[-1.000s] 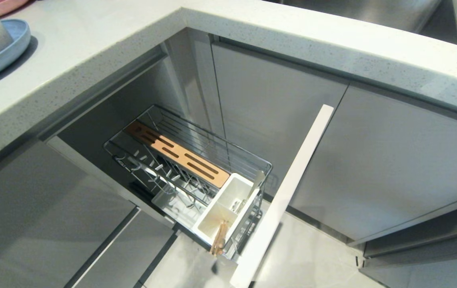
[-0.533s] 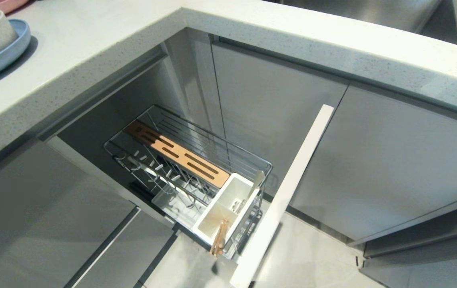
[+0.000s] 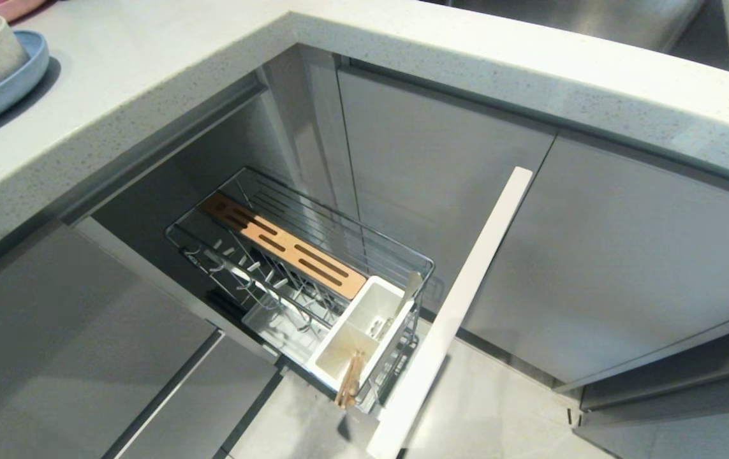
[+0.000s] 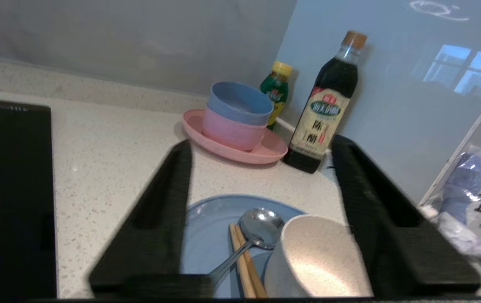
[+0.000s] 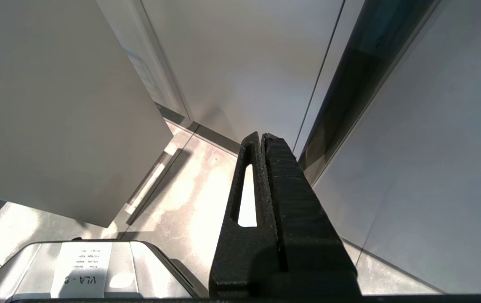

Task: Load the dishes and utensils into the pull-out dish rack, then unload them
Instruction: Close the cupboard

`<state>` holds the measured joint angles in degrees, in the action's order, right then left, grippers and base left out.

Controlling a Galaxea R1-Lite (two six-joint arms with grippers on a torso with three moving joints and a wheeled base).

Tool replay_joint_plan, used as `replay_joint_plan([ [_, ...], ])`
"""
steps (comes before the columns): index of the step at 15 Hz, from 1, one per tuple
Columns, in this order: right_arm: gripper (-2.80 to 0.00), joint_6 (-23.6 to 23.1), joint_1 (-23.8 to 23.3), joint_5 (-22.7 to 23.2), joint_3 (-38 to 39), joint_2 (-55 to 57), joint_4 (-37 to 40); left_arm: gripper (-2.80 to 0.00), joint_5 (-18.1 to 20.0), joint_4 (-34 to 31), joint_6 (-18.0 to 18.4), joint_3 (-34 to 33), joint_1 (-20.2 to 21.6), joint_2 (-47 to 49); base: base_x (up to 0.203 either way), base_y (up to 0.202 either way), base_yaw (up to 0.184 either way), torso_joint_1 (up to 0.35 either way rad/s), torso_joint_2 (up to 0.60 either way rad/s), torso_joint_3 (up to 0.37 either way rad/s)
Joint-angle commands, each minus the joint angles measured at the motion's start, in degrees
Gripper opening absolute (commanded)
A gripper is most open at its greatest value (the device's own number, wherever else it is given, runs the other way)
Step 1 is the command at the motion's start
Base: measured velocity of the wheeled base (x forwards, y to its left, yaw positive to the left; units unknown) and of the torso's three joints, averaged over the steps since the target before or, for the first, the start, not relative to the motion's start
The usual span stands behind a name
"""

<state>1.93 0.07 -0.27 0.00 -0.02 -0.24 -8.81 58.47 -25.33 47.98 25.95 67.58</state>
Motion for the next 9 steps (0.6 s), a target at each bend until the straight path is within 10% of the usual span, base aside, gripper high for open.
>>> replay_joint_plan([
  [1,-2.80,0.0,0.1,0.0,0.1,-0.2,0.0,-2.80,0.1,-0.6,-0.1,0.2,0.0,-3.0,0.000,0.000,0.000,0.000,0.00,0.000],
  [6,-2.80,0.0,0.0,0.0,0.1,-0.2,0.0,-2.80,2.0,-20.6,1.3,14.4,-1.6,-5.7,0.000,0.000,0.000,0.000,0.00,0.000],
  [9,-2.80,0.0,0.0,0.0,0.1,-0.2,0.0,-2.80,-1.7,-36.8,1.1,29.2,-10.2,-5.5,0.000,0.000,0.000,0.000,0.00,0.000],
])
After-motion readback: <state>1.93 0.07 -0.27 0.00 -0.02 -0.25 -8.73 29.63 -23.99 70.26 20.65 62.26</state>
